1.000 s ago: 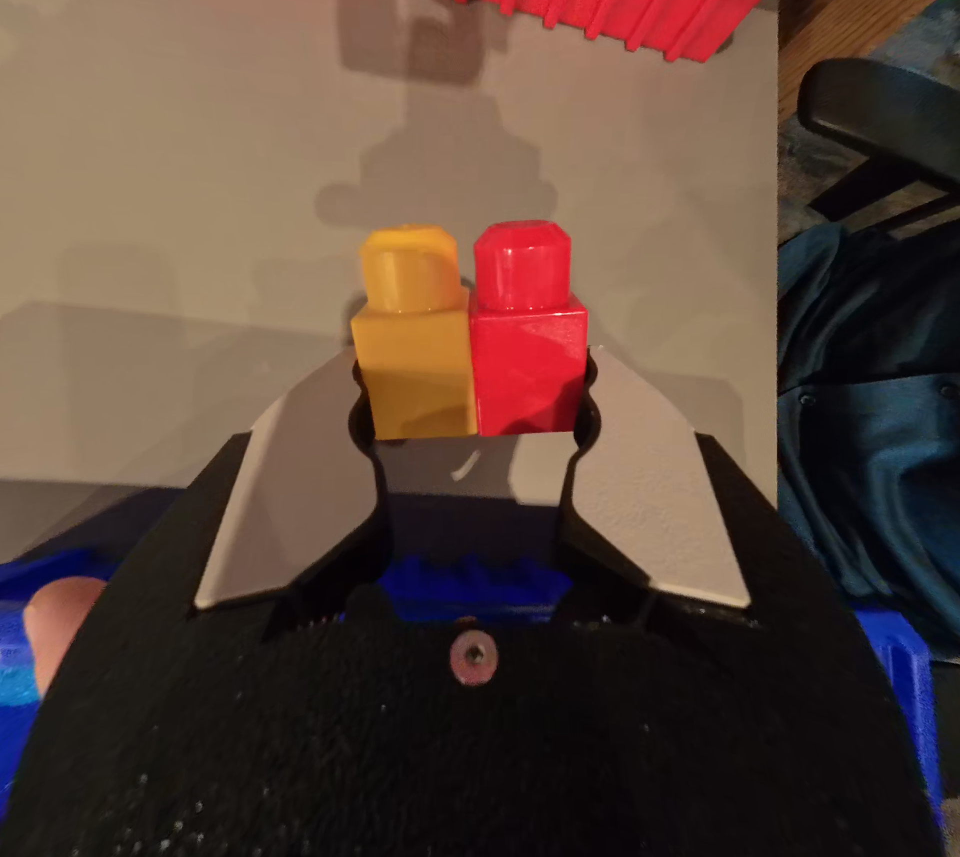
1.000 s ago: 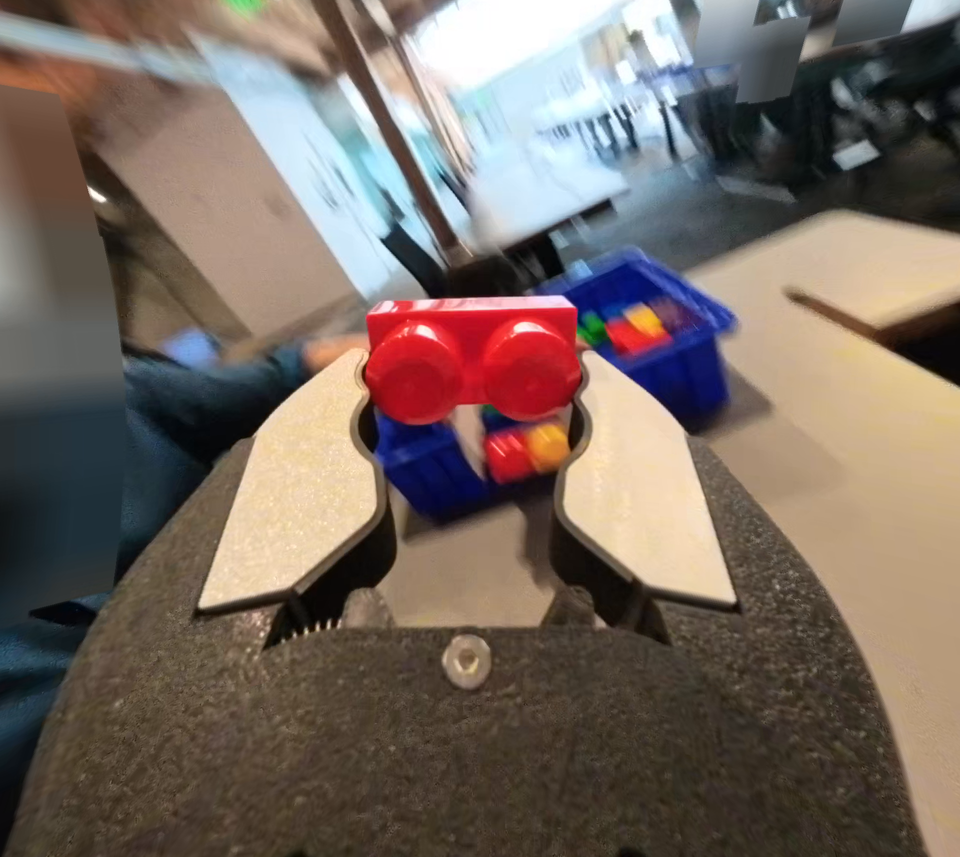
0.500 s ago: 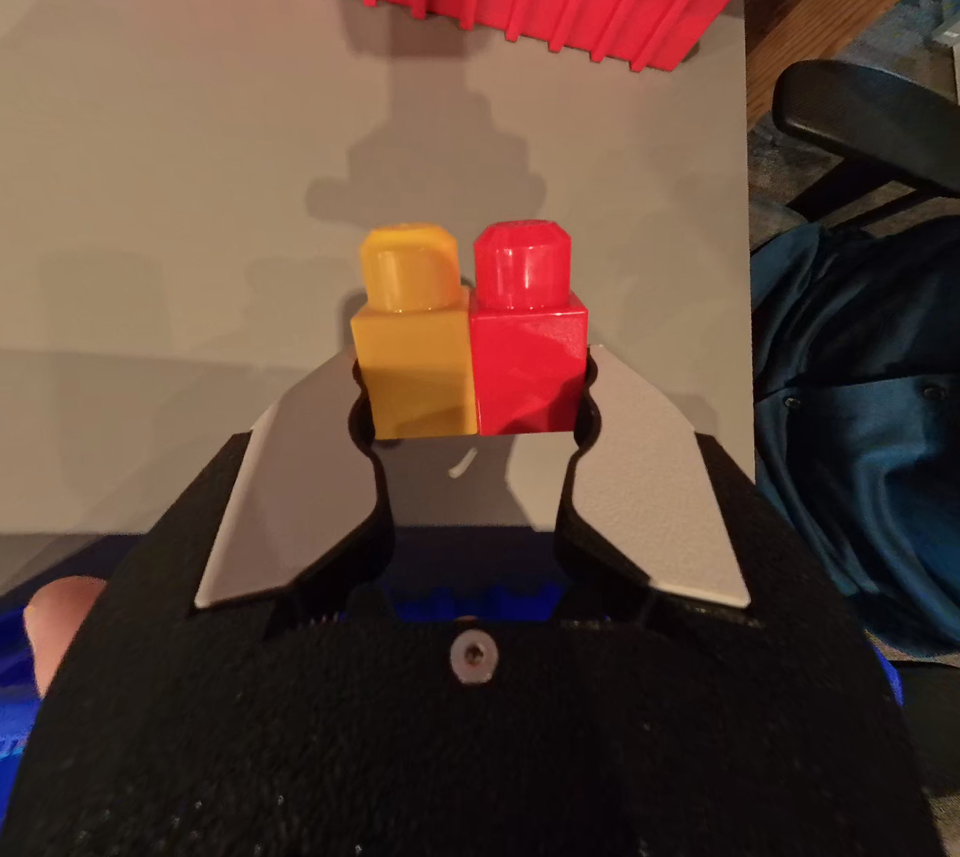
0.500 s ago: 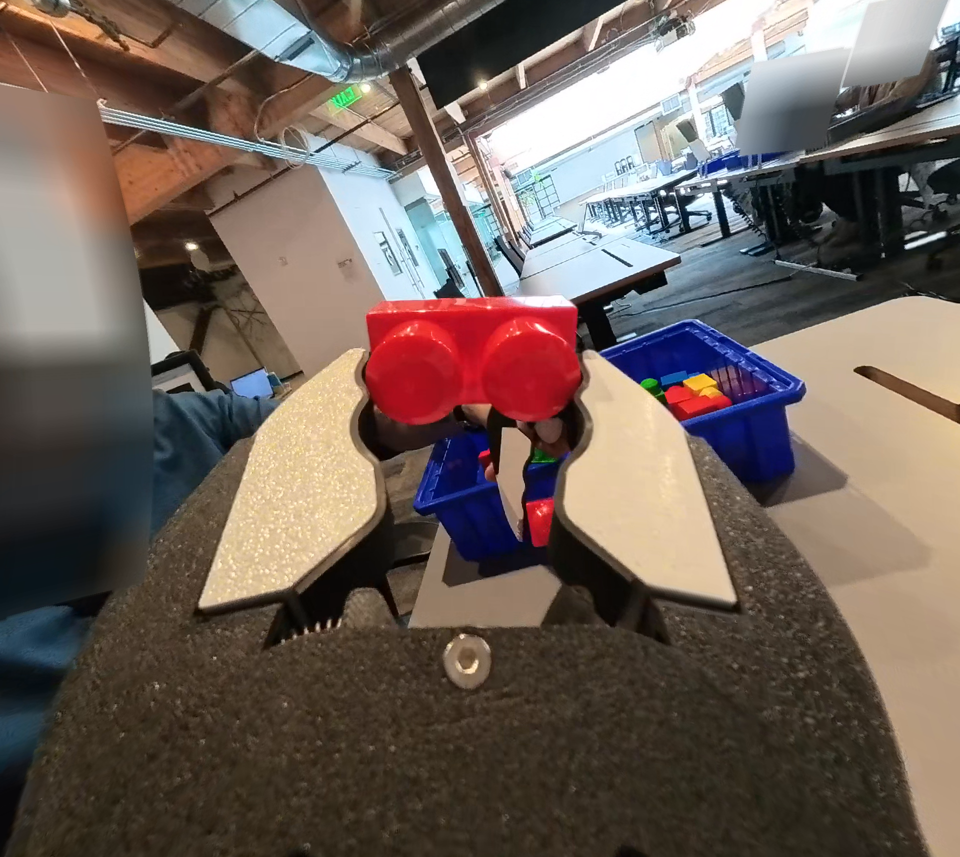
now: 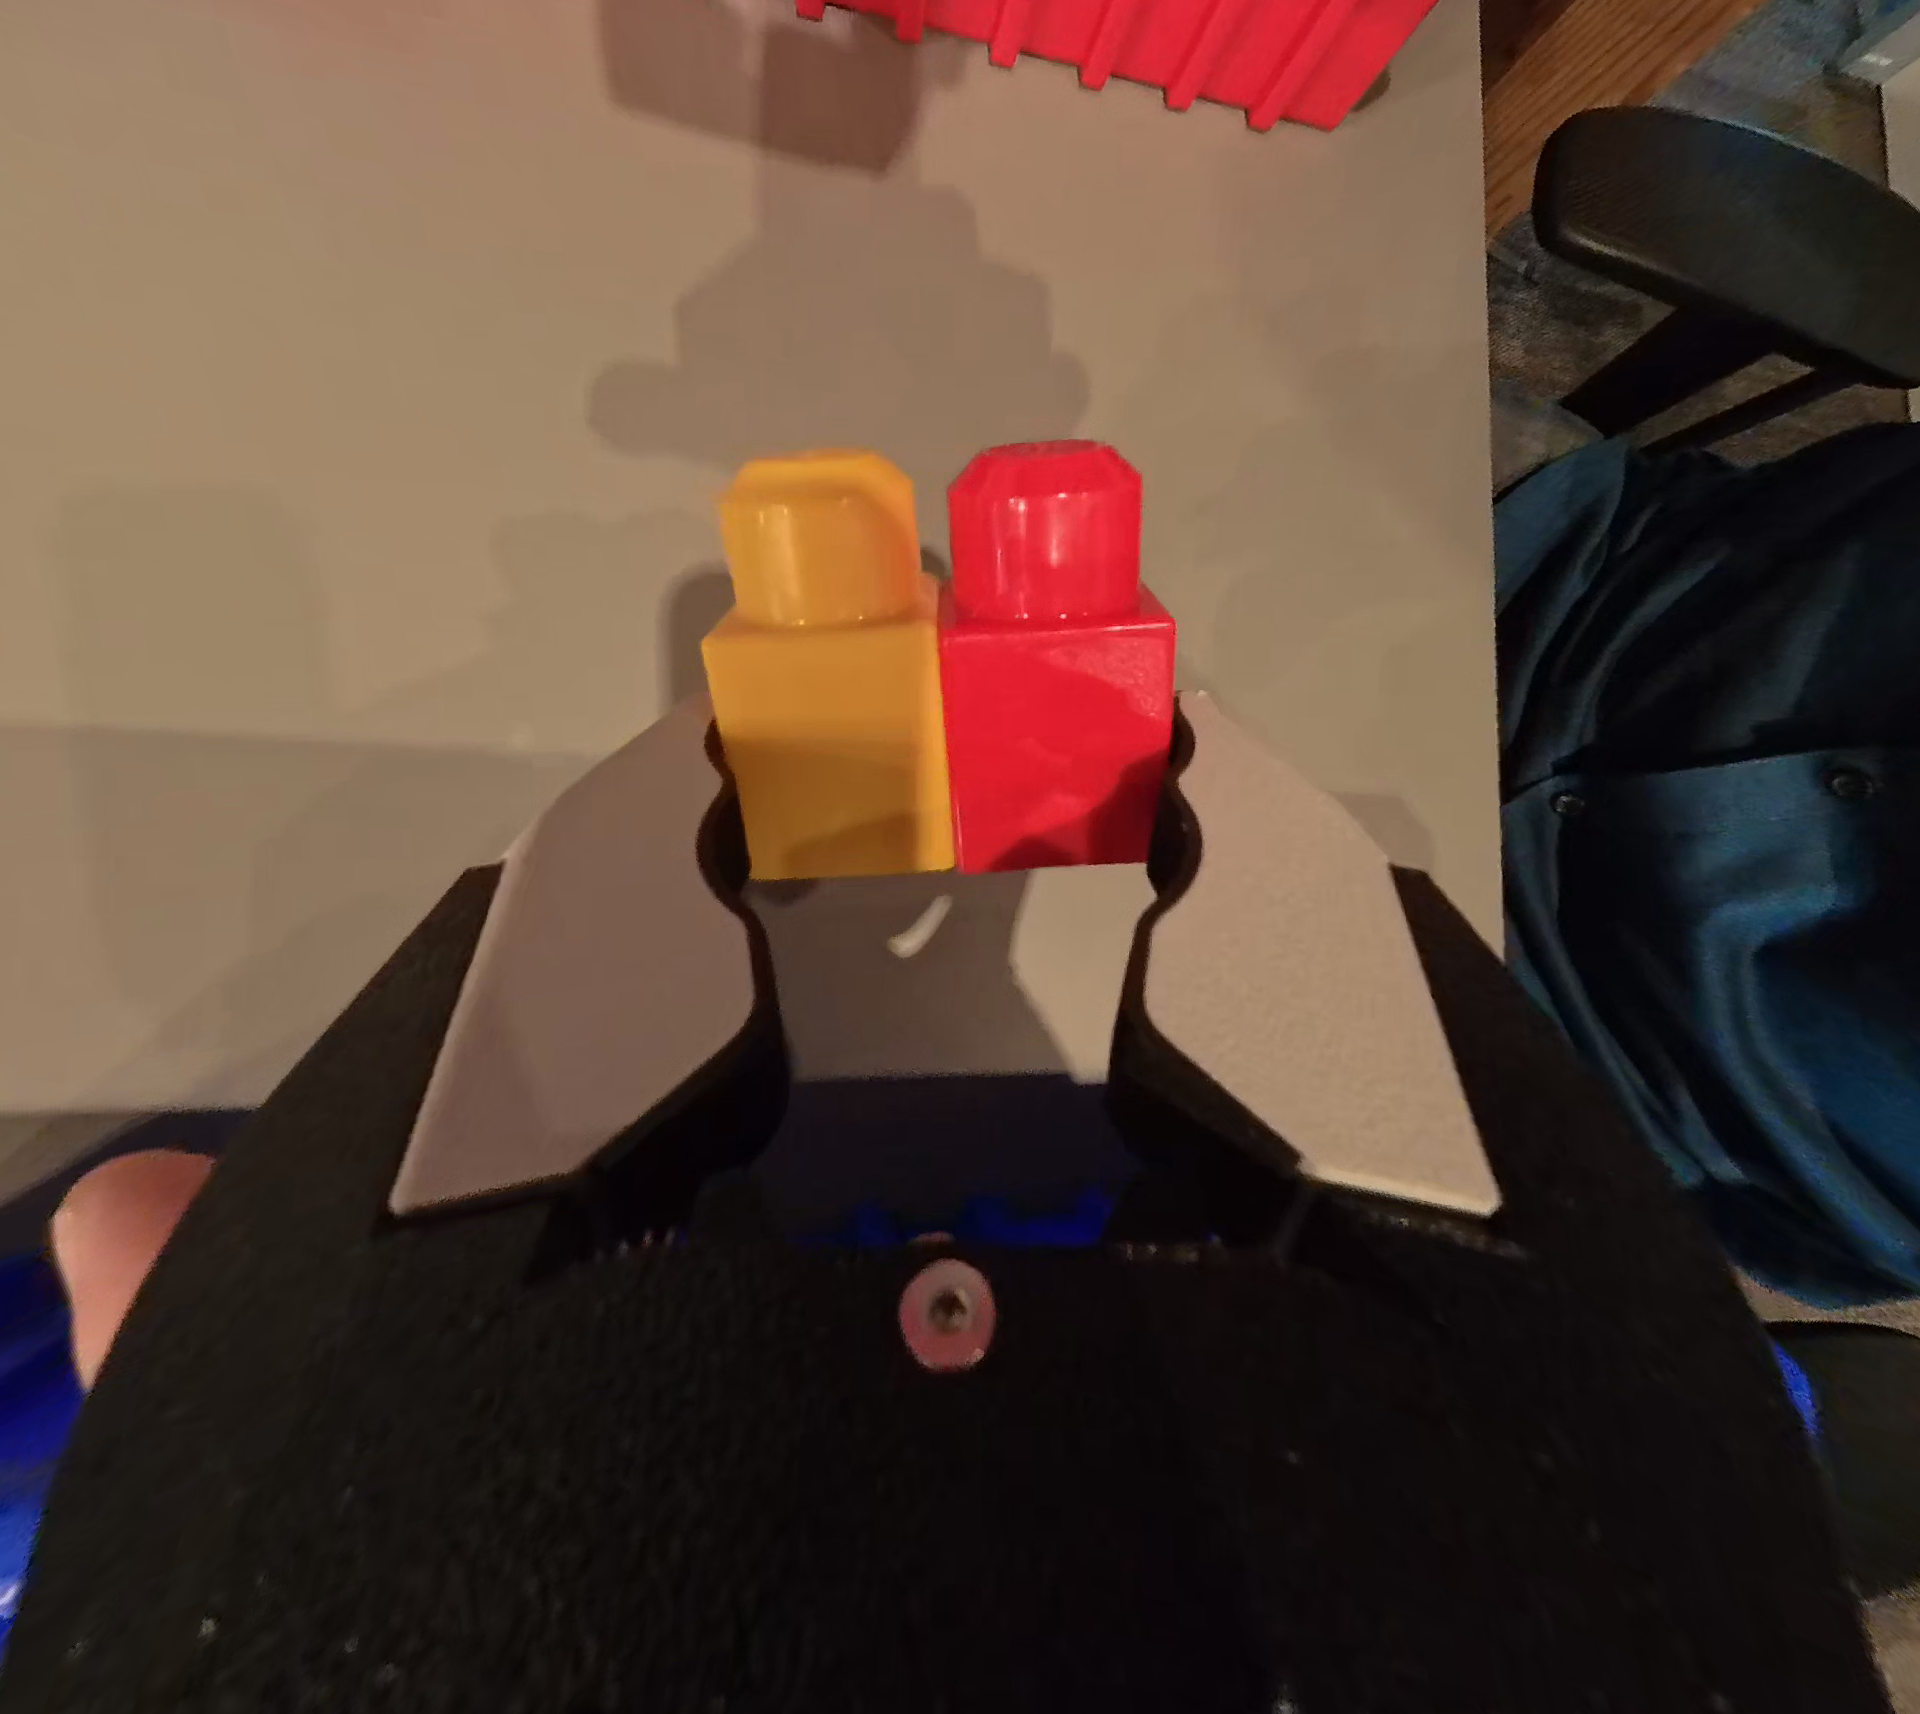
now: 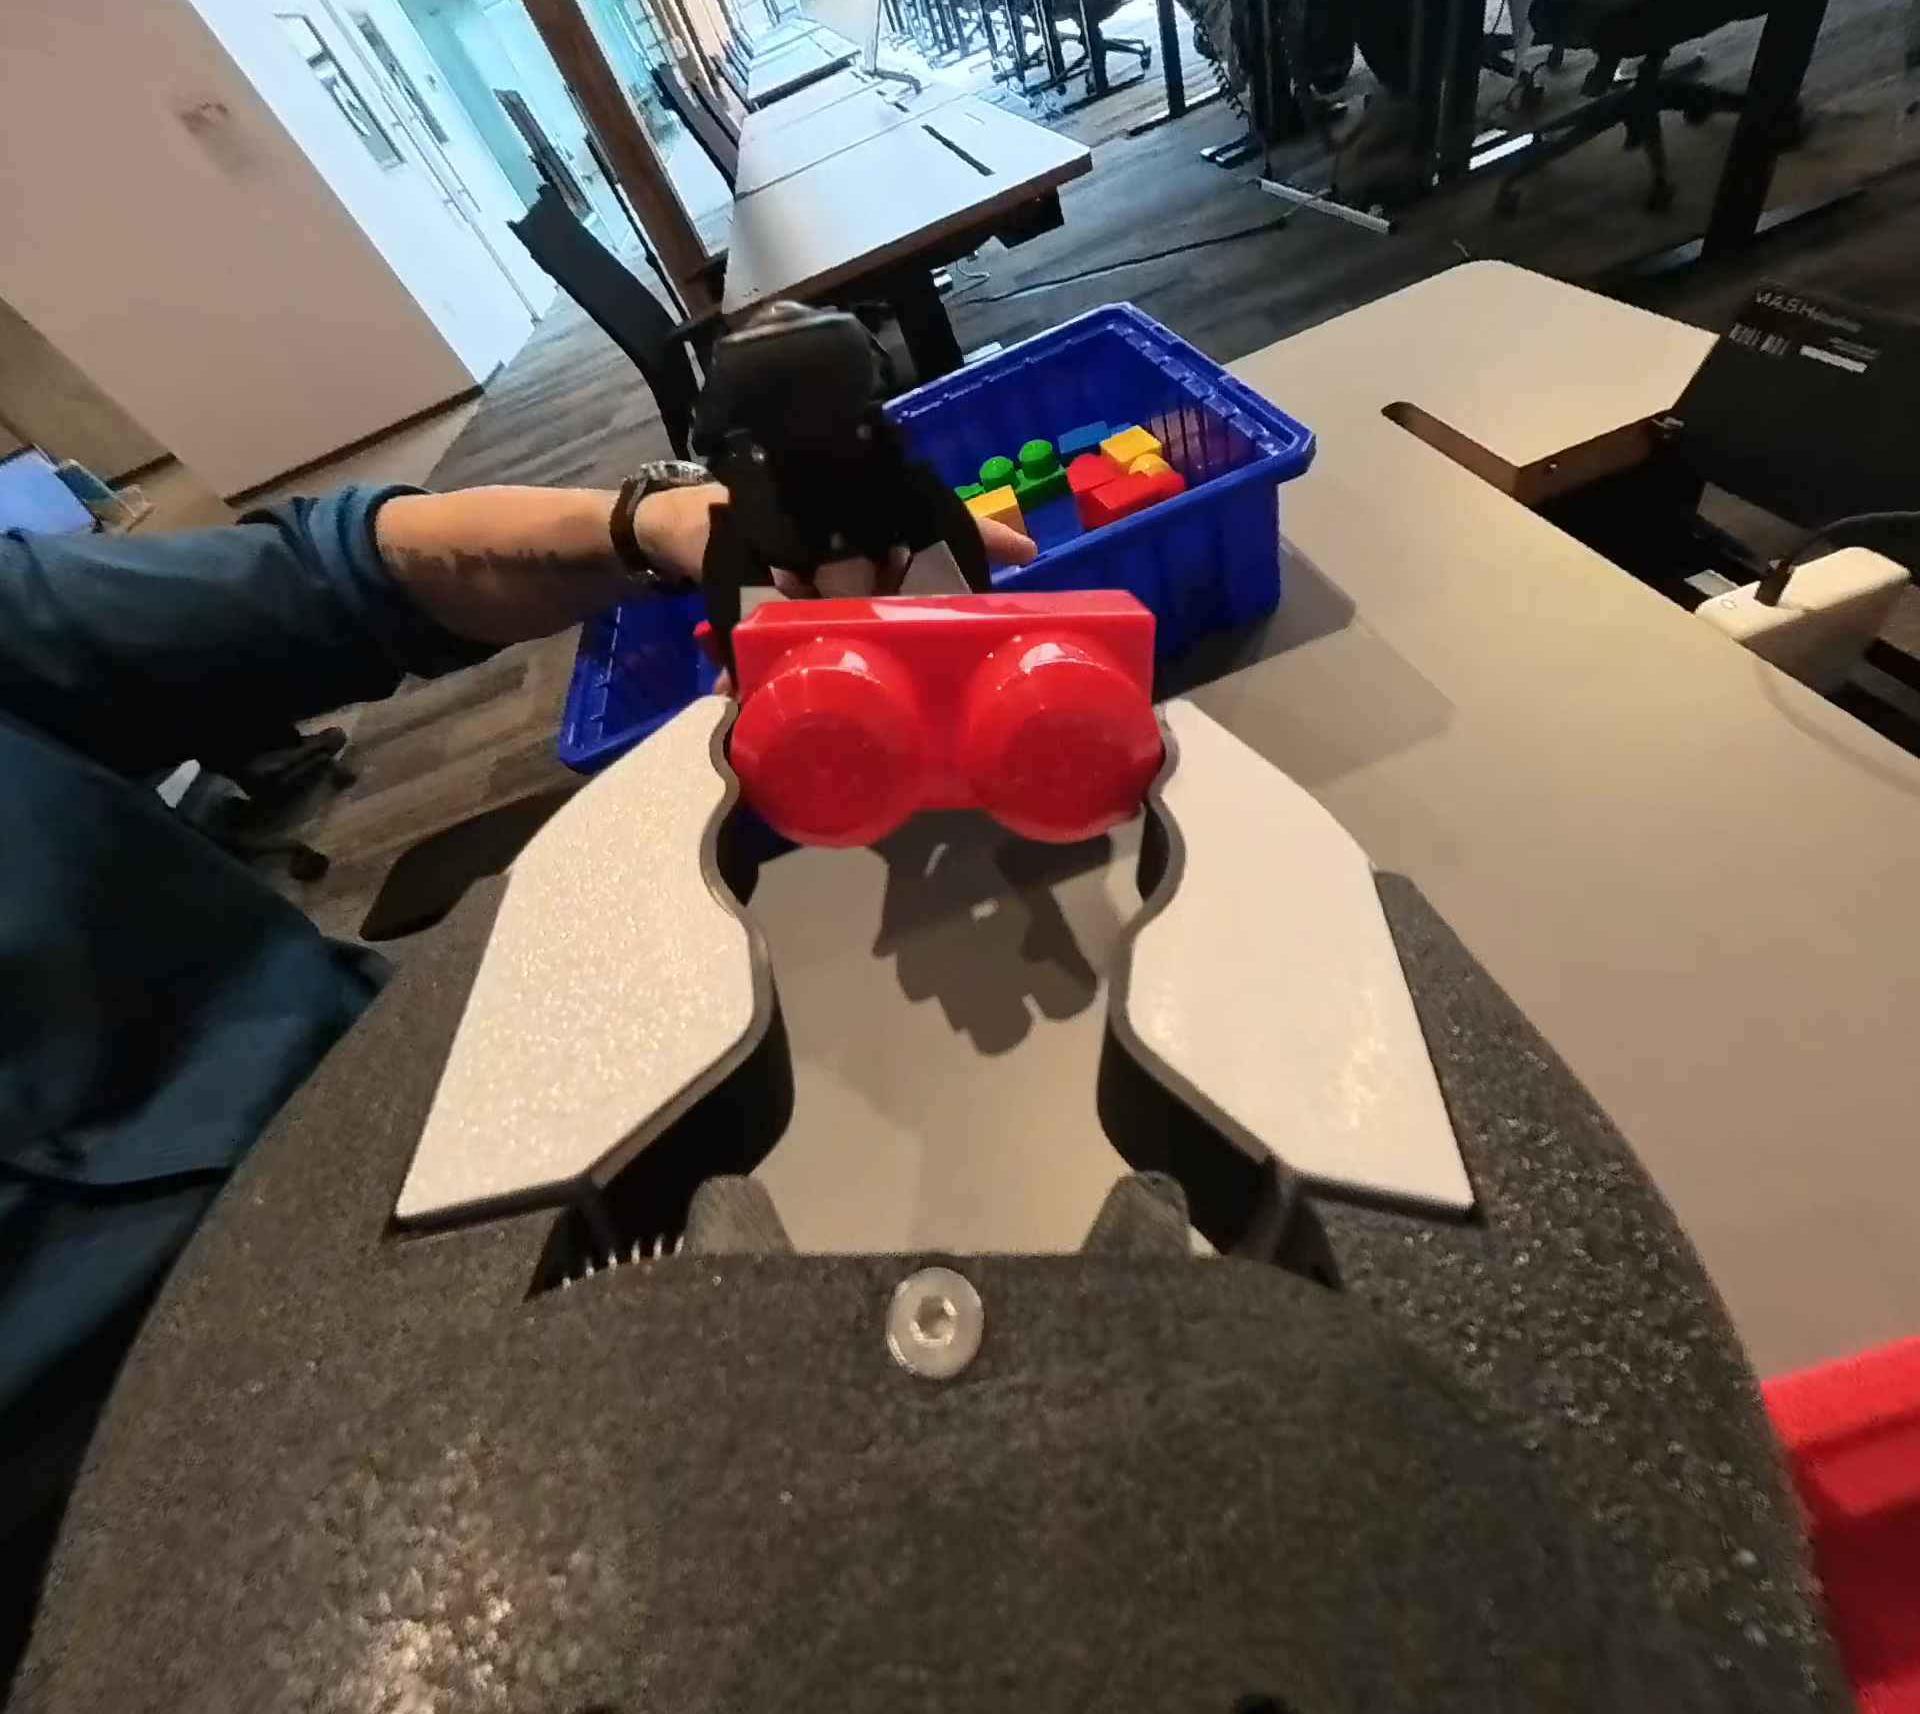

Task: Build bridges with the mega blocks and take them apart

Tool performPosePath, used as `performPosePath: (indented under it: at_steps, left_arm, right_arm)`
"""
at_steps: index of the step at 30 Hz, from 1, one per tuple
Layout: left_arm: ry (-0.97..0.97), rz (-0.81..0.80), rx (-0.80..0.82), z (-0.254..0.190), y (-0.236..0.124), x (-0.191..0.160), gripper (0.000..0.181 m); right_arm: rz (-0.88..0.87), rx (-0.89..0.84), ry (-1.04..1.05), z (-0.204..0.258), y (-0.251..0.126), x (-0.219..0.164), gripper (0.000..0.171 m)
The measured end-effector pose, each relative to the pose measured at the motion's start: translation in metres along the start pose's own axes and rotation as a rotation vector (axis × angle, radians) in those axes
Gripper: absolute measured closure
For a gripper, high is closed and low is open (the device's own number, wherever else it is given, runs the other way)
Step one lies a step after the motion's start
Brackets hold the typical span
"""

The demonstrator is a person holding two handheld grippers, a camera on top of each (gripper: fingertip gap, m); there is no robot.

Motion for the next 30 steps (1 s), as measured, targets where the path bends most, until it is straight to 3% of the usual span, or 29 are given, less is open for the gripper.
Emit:
performPosePath:
  at_steps: [3,6,9,11,17,19,23,25,27,30]
  left_arm:
    - [-0.006,-0.015,-0.009,-0.001,-0.001,0.004,0.106]
    - [-0.008,-0.026,-0.014,-0.003,-0.002,0.007,0.106]
    - [-0.012,-0.025,-0.013,-0.005,-0.001,0.008,0.105]
    - [-0.01,-0.025,-0.013,-0.006,-0.001,0.008,0.106]
    - [-0.024,-0.056,-0.038,-0.008,-0.001,0.013,0.106]
    - [-0.035,-0.076,-0.049,-0.008,-0.003,0.017,0.106]
    - [-0.043,-0.131,-0.066,-0.01,-0.008,0.026,0.106]
    - [-0.048,-0.143,-0.079,-0.01,-0.007,0.028,0.106]
    - [-0.051,-0.153,-0.087,-0.01,-0.008,0.03,0.106]
    - [-0.049,-0.16,-0.089,-0.01,-0.008,0.032,0.106]
  right_arm:
    - [0.028,-0.014,-0.027,0.002,-0.001,-0.001,0.098]
    - [-0.162,0.209,0.011,0.035,-0.017,0.027,0.098]
    - [-0.169,0.221,0.06,0.03,-0.017,0.027,0.099]
    - [-0.244,0.34,0.036,0.054,-0.024,0.034,0.099]
    - [-0.283,0.339,0.024,0.053,-0.034,0.037,0.098]
    - [-0.347,0.397,0.057,0.054,-0.047,0.044,0.097]
    - [-0.538,0.633,-0.067,0.108,-0.097,0.069,0.097]
    - [-0.53,0.59,0.006,0.093,-0.095,0.071,0.097]
    - [-0.417,0.53,0.004,0.092,-0.076,0.057,0.097]
    - [-0.125,0.177,-0.101,0.066,-0.031,0.022,0.098]
Point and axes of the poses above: each gripper's, where its closed fingertips meet, y out along the fingers, x out of its top, z = x × y across the jaws, the point moved 3 cm from there along -y, back along the fingers, and after that the axes turned 10 degrees about y, right-handed, at the moved point
